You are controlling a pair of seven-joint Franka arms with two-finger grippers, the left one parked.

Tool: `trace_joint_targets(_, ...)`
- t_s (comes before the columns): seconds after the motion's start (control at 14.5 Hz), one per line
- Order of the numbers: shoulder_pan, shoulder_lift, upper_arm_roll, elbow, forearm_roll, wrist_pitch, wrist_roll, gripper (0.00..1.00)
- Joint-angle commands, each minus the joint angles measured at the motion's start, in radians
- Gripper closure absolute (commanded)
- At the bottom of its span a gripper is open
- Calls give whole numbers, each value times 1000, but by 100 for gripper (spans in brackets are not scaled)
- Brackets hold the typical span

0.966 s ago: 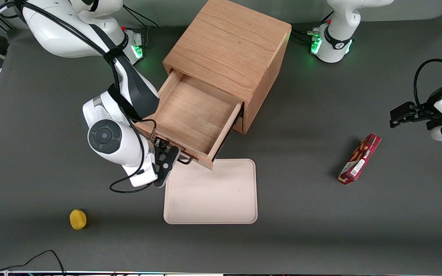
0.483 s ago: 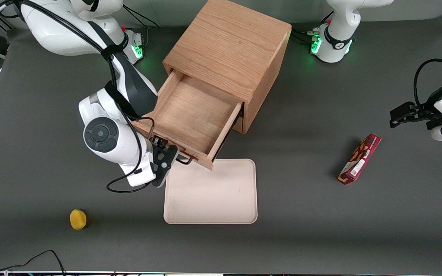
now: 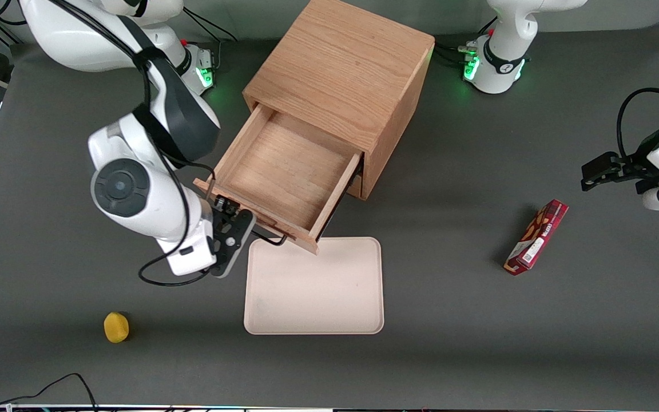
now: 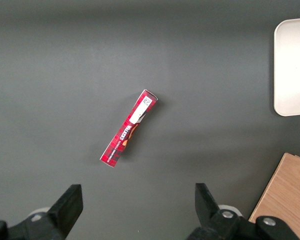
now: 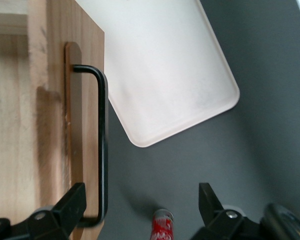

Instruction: Open upper drawer

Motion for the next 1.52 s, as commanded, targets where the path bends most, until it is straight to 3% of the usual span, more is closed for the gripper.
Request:
trace_joint_targets(0.0, -19, -103, 3, 8, -15, -50, 48, 0)
trace_joint_targets(0.14, -83, -162, 17, 6, -9, -118, 53, 0)
trace_joint_targets(0.34, -200, -240, 18, -13, 55, -202, 56, 0)
trace_joint_targets(0.55, -293, -407, 21, -195, 66, -176, 238, 0)
trace_joint_targets(0.69, -339, -581, 20, -387, 127, -91, 287, 0)
trace_joint_targets(0.83, -424, -715, 17, -522, 234, -60, 309, 0)
trace_joint_targets(1.03, -539, -774, 6, -523, 357, -252, 404, 0)
trace_joint_targets(1.31, -553, -785, 5, -515, 338, -255, 413, 0)
trace_joint_targets(1.45, -501, -737, -23, -494, 269, -248, 415, 0)
